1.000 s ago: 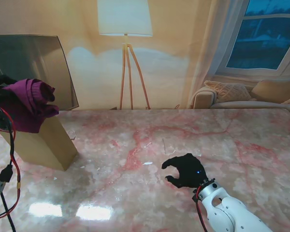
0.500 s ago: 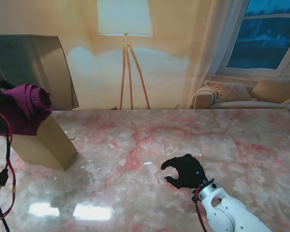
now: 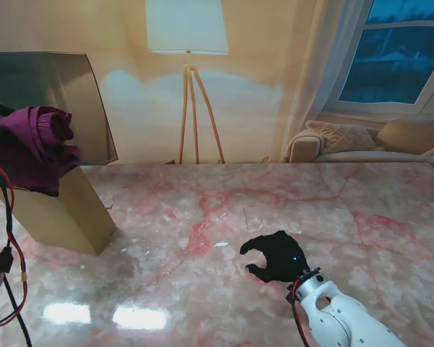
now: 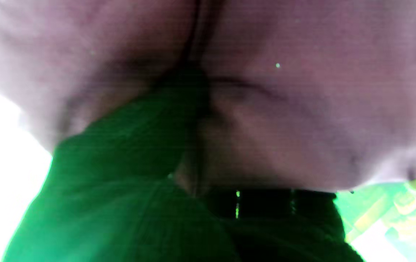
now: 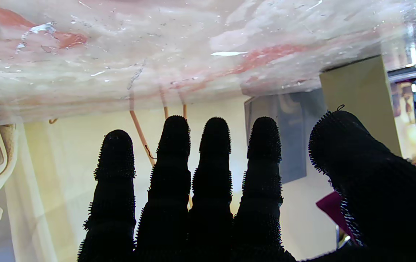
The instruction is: Fold the socks and the shorts into the kraft paper bag
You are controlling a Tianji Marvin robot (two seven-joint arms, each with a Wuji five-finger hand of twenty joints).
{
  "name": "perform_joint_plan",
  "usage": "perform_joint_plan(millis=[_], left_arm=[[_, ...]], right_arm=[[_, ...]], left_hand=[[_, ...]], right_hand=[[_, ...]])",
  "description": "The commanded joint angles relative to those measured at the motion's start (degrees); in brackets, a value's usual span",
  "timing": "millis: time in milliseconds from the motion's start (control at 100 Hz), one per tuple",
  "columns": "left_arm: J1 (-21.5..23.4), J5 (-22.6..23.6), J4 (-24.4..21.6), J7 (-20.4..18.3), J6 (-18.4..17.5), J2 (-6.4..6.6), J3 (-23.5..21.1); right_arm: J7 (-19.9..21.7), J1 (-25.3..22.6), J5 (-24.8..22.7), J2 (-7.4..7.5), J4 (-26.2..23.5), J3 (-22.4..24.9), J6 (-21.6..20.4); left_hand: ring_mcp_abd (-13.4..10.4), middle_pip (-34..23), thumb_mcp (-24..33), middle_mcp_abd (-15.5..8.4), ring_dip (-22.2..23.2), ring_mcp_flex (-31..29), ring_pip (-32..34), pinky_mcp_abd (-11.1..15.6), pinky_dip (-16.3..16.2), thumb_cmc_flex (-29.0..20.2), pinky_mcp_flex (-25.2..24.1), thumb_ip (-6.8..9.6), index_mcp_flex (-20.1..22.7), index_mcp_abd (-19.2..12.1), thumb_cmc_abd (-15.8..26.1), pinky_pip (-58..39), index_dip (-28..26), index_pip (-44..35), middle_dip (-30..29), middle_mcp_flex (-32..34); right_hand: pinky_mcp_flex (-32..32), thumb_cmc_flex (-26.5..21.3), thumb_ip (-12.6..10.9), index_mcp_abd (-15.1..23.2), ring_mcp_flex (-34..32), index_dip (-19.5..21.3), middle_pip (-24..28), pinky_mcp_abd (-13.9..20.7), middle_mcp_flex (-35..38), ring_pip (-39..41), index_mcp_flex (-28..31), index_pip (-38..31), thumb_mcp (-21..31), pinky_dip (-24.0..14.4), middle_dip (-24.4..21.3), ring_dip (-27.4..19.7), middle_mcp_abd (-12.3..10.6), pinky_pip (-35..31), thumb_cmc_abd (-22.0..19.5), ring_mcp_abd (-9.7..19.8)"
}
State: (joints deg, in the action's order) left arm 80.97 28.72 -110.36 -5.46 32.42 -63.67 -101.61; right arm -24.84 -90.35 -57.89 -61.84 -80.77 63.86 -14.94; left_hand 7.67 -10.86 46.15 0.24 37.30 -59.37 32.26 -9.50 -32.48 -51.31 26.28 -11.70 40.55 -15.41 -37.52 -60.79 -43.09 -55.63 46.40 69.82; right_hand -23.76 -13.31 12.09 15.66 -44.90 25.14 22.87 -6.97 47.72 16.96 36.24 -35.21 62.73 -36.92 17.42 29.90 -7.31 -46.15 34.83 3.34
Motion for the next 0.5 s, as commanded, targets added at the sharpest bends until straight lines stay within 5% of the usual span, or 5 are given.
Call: perform_joint_plan(millis=[0, 490], left_arm=[[-0.39, -1.07, 0.41, 1.43, -1.07, -0.49, 0.04], [1.32, 6.4, 3.06, -6.72, -5.37, 1.9, 0.13]], right_arm=[[-0.14, -0.24, -0.07, -0.36, 0.05, -0.35, -0.34], [-0.15, -0.32, 0.34, -0.45, 0.11, -0.26, -0.52]], left_hand=[[-1.62, -1.06, 2.81, -4.75, 0.56, -0.27, -1.5, 1.54, -0.15, -3.22, -0.62, 1.95, 0.03, -2.3, 0.95, 0.3, -1.92, -2.53, 1.59, 0.13], [-1.03, -1.19, 3.68, -3.31, 0.88, 0.05, -1.64, 0.43, -0.23, -2.78, -1.59, 1.66, 0.1, -0.45, 0.56, 0.95, -1.5, -1.46, 1.76, 0.56]], right_hand=[[0.54, 0.75, -3.34, 0.61, 0.32, -0.03, -0.12, -1.14, -1.12, -0.67, -1.63, 1.4, -1.04, -1.5, -0.1, 0.84, 0.86, -0.49, -0.3, -0.35], [0.57, 0.97, -3.35, 0.75, 0.1, -0.07, 0.16, -1.24, -0.95, -0.18, -1.95, 1.5, -1.24, -1.61, 0.22, 1.35, 0.85, -0.52, -0.57, -0.52]])
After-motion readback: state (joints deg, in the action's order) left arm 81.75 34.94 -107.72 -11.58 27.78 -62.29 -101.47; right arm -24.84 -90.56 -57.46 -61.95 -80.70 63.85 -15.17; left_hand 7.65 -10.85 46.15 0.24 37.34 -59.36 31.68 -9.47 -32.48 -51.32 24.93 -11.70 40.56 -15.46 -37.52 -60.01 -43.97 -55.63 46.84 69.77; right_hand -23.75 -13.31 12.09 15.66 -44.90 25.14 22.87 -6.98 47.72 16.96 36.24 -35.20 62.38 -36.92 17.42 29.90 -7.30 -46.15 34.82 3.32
